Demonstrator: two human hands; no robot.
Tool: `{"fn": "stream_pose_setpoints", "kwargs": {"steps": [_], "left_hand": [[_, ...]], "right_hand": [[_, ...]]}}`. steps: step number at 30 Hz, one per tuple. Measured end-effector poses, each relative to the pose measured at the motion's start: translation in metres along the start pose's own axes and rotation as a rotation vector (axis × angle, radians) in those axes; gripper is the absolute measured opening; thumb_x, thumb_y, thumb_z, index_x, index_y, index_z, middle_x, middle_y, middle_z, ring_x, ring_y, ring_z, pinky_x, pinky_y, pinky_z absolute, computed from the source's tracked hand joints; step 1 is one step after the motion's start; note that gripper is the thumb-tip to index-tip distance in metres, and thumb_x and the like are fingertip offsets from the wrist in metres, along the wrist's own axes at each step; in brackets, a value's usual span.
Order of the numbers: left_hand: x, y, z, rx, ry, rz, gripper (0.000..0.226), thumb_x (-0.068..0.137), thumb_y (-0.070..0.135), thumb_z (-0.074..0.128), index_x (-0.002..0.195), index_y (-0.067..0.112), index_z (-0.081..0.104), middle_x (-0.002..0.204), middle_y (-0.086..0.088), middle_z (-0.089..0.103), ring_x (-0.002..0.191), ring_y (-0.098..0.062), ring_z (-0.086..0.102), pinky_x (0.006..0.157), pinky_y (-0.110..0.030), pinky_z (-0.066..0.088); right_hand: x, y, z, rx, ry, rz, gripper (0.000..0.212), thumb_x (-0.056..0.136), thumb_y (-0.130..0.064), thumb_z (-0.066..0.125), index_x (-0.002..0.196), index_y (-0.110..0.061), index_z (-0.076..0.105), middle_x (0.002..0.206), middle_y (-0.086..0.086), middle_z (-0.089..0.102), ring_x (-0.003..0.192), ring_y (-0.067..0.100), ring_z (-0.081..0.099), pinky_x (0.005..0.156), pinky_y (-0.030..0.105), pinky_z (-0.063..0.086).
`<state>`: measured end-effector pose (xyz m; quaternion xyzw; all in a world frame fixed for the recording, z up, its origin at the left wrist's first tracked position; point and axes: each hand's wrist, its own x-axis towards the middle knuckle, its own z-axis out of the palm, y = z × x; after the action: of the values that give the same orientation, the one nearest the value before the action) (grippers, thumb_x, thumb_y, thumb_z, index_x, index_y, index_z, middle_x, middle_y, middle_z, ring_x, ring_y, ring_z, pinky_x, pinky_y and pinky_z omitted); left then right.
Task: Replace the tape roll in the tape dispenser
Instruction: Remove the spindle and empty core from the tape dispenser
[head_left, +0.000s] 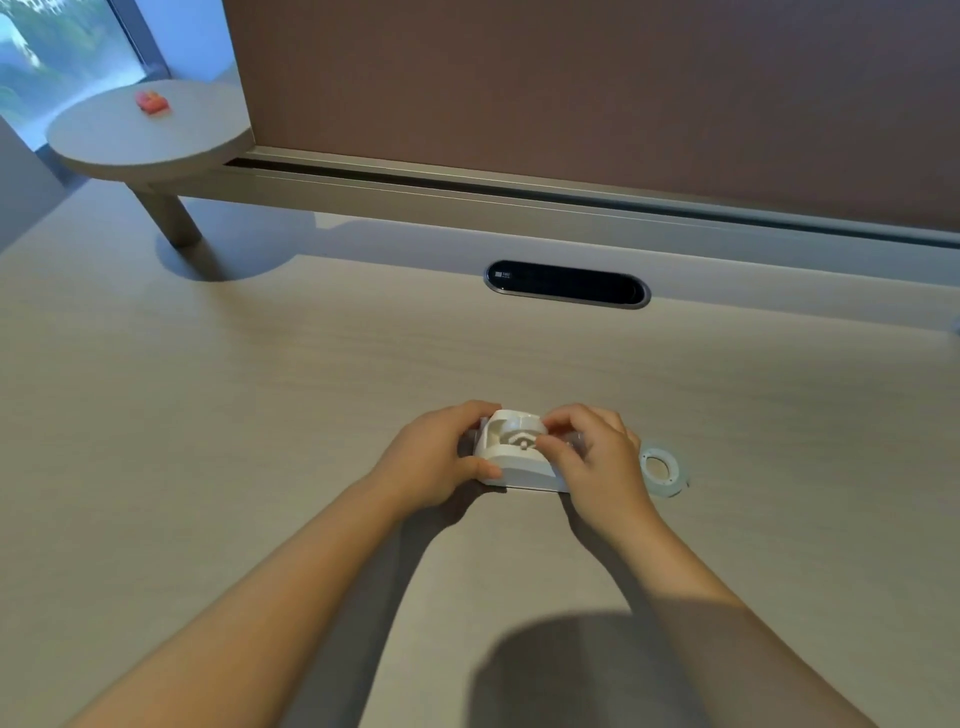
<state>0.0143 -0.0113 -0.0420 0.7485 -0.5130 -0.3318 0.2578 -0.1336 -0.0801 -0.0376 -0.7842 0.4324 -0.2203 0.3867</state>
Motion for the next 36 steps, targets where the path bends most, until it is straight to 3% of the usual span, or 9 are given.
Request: {"fn": "stream_pose_setpoints", "kwargs": {"steps": [4,6,8,10,14,17,23,29,36], "left_hand": [[-0.002,0.014,-0.005,0.175,-0.026,0.032,0.056,0.072,0.034,0.066,0.122,0.018,0.047,0.127,-0.007,0.053,0.121,-0.028,0.043,0.100,-0.039,0.036],[-0.011,0.028,-0.007,0.034,0.077,0.003,0.055,0.078,0.032,0.060,0.127,0.014,0.043,0.136,-0.006,0.045,0.127,-0.023,0.038,0.104,-0.035,0.031],[-0.021,0.041,-0.006,-0.244,0.149,-0.022,0.041,0.082,0.028,0.054,0.120,0.013,0.050,0.127,-0.005,0.053,0.112,-0.017,0.049,0.095,-0.031,0.039],[-0.029,0.049,0.001,-0.492,0.082,-0.039,0.027,0.085,0.024,0.050,0.107,0.011,0.059,0.102,-0.005,0.064,0.088,-0.013,0.059,0.080,-0.026,0.047],[-0.044,0.049,0.026,-0.723,-0.018,-0.050,0.018,0.085,0.018,0.049,0.090,0.007,0.063,0.075,-0.004,0.062,0.057,-0.004,0.059,0.064,-0.018,0.051],[-0.056,0.037,0.047,-0.728,0.057,-0.033,0.019,0.084,0.017,0.051,0.089,0.005,0.065,0.077,-0.007,0.064,0.065,-0.010,0.061,0.064,-0.019,0.053],[-0.093,0.032,0.074,-0.765,0.212,0.034,0.011,0.079,0.017,0.060,0.075,0.010,0.067,0.065,0.000,0.068,0.064,-0.010,0.064,0.064,-0.018,0.055],[-0.140,0.045,0.079,-0.601,0.335,0.143,0.009,0.078,0.020,0.061,0.071,0.016,0.065,0.065,-0.001,0.064,0.056,-0.007,0.060,0.053,-0.011,0.051],[-0.156,0.055,0.076,-0.433,0.407,0.274,0.018,0.080,0.016,0.057,0.063,0.019,0.060,0.064,-0.003,0.060,0.061,-0.014,0.054,0.066,-0.029,0.048]], "right_hand": [[-0.004,-0.006,-0.012,0.148,0.071,0.013,0.030,0.083,-0.017,0.056,0.069,-0.041,0.046,0.100,0.010,0.057,0.098,0.025,0.047,0.078,0.030,0.036],[-0.009,-0.010,-0.021,0.221,0.061,-0.038,0.030,0.084,-0.014,0.054,0.070,-0.039,0.048,0.093,0.008,0.058,0.090,0.020,0.052,0.073,0.024,0.041],[-0.015,-0.012,-0.028,0.350,0.014,-0.071,0.028,0.086,-0.010,0.052,0.070,-0.034,0.052,0.081,0.000,0.059,0.076,0.005,0.056,0.062,0.010,0.044],[-0.022,-0.010,-0.031,0.445,-0.032,-0.083,0.026,0.086,-0.009,0.051,0.071,-0.030,0.055,0.075,-0.007,0.059,0.065,-0.004,0.056,0.056,0.006,0.044],[-0.039,0.004,-0.026,0.510,-0.052,-0.077,0.024,0.086,-0.011,0.052,0.075,-0.031,0.056,0.076,-0.006,0.059,0.068,0.003,0.057,0.059,0.008,0.047],[-0.059,0.016,-0.018,0.297,0.057,-0.207,0.009,0.084,-0.014,0.056,0.088,-0.022,0.056,0.083,-0.006,0.054,0.077,0.003,0.052,0.068,0.010,0.044],[-0.109,0.024,-0.004,-0.139,0.193,-0.533,0.021,0.079,-0.018,0.064,0.094,-0.004,0.059,0.089,0.007,0.056,0.080,0.012,0.044,0.064,0.009,0.031],[-0.152,0.008,-0.008,-0.184,0.247,-0.569,0.024,0.079,-0.018,0.064,0.096,-0.002,0.061,0.093,0.018,0.065,0.078,0.013,0.045,0.063,0.006,0.028],[-0.164,-0.004,-0.017,-0.205,0.248,-0.594,0.024,0.079,-0.017,0.064,0.098,-0.003,0.060,0.096,0.017,0.064,0.079,0.013,0.046,0.064,0.006,0.029]]}}
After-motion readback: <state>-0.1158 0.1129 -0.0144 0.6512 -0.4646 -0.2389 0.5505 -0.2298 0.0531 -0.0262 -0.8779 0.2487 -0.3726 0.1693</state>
